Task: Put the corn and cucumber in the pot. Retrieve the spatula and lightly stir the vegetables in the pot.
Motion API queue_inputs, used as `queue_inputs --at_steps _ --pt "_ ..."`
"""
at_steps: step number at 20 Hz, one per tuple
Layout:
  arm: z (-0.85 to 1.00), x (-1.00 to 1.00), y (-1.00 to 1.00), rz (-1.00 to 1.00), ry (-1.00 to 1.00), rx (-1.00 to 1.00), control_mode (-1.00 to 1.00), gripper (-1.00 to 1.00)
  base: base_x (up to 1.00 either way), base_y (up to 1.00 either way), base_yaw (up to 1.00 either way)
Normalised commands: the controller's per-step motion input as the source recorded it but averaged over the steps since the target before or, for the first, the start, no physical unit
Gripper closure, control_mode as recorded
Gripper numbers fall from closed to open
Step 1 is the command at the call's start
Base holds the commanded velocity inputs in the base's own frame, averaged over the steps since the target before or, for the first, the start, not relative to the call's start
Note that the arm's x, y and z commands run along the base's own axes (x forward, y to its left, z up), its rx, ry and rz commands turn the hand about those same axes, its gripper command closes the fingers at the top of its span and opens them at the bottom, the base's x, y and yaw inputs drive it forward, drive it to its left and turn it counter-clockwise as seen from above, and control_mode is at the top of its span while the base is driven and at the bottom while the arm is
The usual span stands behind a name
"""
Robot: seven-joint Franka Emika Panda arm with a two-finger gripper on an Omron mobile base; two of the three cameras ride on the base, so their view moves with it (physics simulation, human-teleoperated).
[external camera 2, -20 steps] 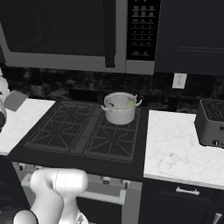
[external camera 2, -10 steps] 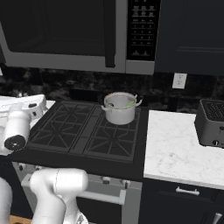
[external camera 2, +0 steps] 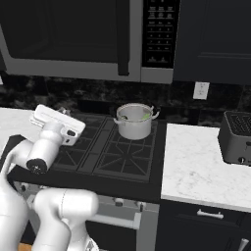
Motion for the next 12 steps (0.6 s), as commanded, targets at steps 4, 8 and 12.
queue_inputs --at_steps 4,8,12 --pt "0.42 0.00 -0.83 -0.22 0.10 0.28 -1.00 1.00 0.00 0.00 0.00" --pt "0.25 0.00 -0.65 -0.20 0.03 0.19 -1.00 1.00 0.00 0.00 0.00" --pt "0.06 0.06 -0.58 -0.13 0.01 0.12 -1.00 1.00 0.00 0.00 0.00"
